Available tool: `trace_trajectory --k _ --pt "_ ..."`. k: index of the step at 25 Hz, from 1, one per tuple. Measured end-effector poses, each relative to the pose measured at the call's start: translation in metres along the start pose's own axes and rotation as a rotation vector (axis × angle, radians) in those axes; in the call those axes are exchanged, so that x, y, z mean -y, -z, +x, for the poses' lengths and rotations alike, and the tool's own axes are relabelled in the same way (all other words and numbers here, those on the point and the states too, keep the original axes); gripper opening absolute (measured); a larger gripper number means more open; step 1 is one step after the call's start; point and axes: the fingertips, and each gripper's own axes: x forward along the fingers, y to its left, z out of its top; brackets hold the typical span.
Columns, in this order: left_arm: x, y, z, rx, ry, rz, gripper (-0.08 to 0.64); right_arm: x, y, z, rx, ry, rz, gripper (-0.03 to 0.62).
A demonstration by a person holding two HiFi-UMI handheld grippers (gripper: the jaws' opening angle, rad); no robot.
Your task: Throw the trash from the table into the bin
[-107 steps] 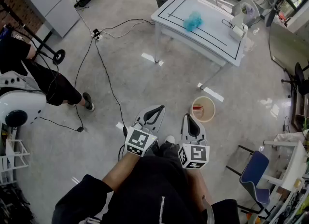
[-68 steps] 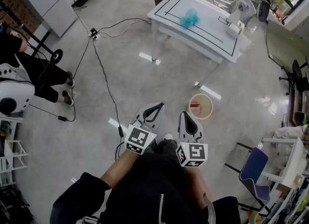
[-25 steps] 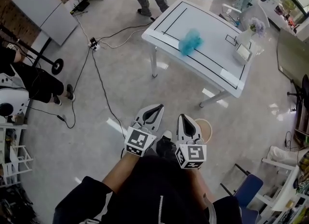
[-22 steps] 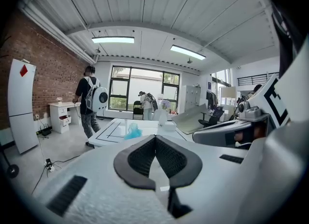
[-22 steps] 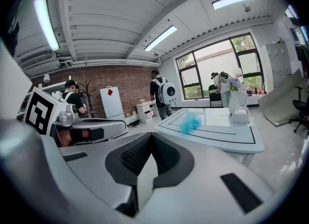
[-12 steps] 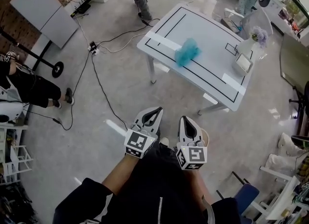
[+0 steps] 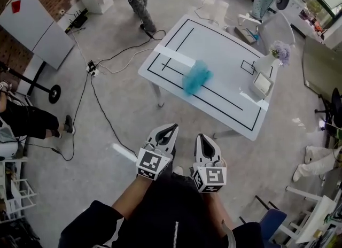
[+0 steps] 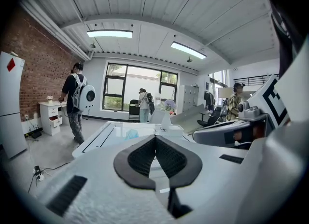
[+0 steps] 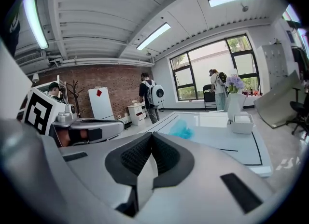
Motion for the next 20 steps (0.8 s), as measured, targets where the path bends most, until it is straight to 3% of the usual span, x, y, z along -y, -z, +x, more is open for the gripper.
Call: trace_trajectory --k 12,20 --pt "-0.106 -0.044 0.094 0.013 0.086 0.001 0.008 0.009 -0.067 0.133 0.005 0.029 -0.029 0.009" --pt "-0.127 -0.055 0.144 -0.003 0.163 0.010 0.008 0.038 -0.089 0.171 0.030 0.112 0.003 0.009"
